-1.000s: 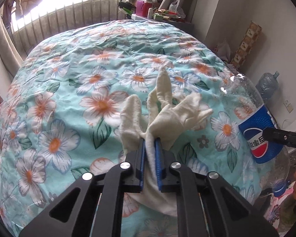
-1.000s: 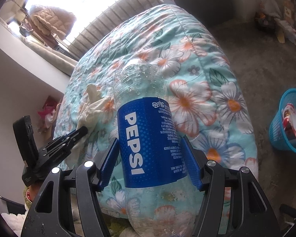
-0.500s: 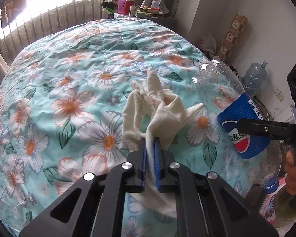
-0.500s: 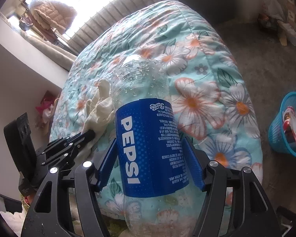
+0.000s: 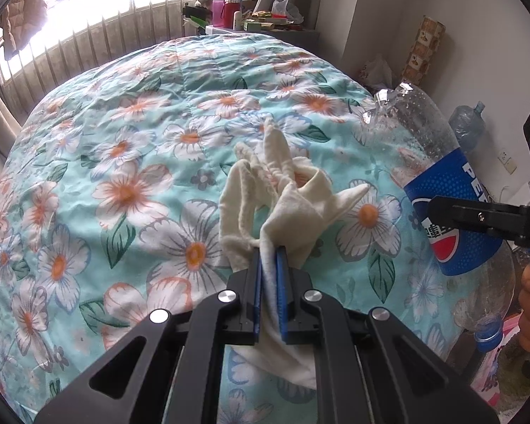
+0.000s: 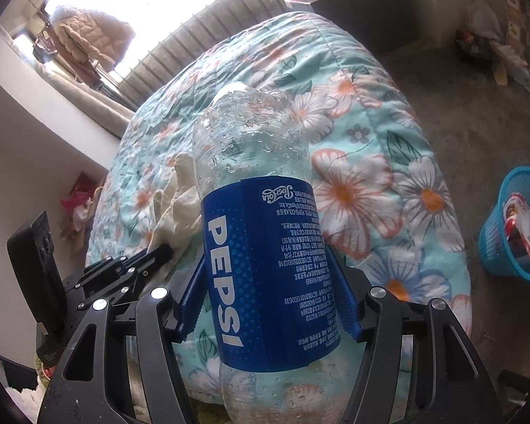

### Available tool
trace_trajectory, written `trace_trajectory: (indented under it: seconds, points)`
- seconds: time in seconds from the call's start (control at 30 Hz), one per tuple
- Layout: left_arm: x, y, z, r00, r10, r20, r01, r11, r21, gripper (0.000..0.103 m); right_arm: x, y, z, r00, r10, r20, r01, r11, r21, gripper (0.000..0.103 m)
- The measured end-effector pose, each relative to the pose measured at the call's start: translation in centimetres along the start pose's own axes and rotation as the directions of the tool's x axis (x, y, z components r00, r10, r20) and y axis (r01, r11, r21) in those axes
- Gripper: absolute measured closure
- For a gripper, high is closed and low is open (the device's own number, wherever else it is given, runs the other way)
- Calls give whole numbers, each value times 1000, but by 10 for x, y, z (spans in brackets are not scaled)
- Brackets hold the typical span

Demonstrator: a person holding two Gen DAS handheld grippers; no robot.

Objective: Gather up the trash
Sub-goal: 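Lift the glove with the left gripper while the right gripper holds the Pepsi bottle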

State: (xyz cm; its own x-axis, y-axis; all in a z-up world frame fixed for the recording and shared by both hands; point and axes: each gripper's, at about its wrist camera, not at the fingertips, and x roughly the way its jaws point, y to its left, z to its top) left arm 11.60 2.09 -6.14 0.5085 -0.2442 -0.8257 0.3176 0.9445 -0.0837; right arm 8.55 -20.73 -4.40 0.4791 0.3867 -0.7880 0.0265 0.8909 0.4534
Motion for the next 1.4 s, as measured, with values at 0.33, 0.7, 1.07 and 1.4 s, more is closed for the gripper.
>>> trace_trajectory:
  seconds: [0.33, 0.7, 1.07, 1.4]
  points:
    - [0, -9, -1, 998, 67, 12, -68, 997, 32, 96, -5, -3, -11, 999, 25, -30, -26, 999, -19, 39]
    - [2, -17, -1, 992, 125, 16, -126, 990, 56, 96, -8, -8, -17, 997, 19, -73, -21, 1000, -21, 38]
    - [2, -17, -1, 993, 121, 18, -121, 991, 55, 96, 1, 1, -14, 995, -5, -96, 2, 999, -33, 37]
    - [2, -17, -1, 992, 123, 17, -124, 991, 56, 96, 3, 4, -13, 995, -8, -97, 5, 999, -32, 39]
